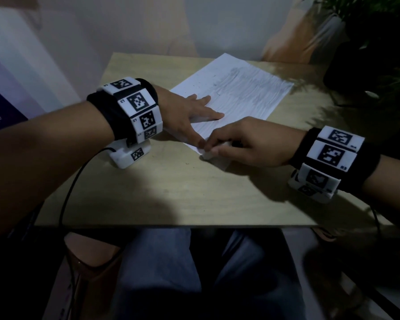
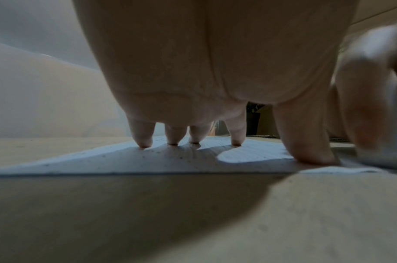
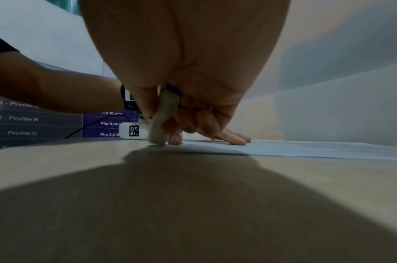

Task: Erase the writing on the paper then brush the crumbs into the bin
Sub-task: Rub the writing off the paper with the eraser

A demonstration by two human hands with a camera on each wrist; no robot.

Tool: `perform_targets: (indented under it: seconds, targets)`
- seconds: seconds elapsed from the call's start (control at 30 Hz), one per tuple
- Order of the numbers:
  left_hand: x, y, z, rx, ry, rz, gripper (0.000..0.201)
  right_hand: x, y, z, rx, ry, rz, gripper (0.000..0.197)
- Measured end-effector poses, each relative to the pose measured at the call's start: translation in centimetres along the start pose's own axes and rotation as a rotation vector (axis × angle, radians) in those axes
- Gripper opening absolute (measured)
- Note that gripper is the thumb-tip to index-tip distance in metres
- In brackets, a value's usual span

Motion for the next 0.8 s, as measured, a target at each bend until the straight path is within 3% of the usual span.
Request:
perform_targets:
  seconds: [0.13, 0.23, 0.33, 0.43, 0.53, 0.63, 0.8]
  targets:
    - [-0.06, -0.01, 0.09, 0.004, 0.013, 0.025, 0.093, 0.43, -0.06, 0.12, 0.07, 0.072, -0.042, 0.02]
    - [-0.01, -0.05, 0.01, 0.006, 0.012, 0.026, 0.092, 0.5, -0.27, -0.26, 0.09, 0.073, -0.014, 0.028]
    - [-0.03, -0.07, 0.04, -0.01, 0.007, 0.023, 0.098, 0.15, -0.36, -0.34, 0.05, 0.021, 0.061, 0.023]
    - [0.08, -0.1, 0.22, -0.015, 0.005, 0.013, 0.1, 0.11, -0.14, -0.41, 0.057, 0.012, 0.028, 0.032]
    - [-0.01, -0.06, 0.14, -0.015, 0.003, 0.026, 0.093, 0.23, -0.07, -0.27, 0.118, 0.035, 0.013, 0.026]
    - [-0.09, 0.07, 0.02, -0.019, 0.007, 0.024, 0.092, 0.5, -0.09, -0.53, 0.138, 0.043, 0.021, 0.041]
    - [-0.11, -0.02, 0.15, -0.013, 0.025, 0.025, 0.095, 0.19, -0.56, -0.42, 0.037, 0.018, 0.09, 0.02]
Point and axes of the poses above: each hand's wrist, its own x-axis away from the middle knuckle, its own y-axis out of the palm, z = x × y, the point moved 4 cm from there along -x, towards the middle knuckle, and after that the axes turned 1 degree about y, right-handed, at the moved point
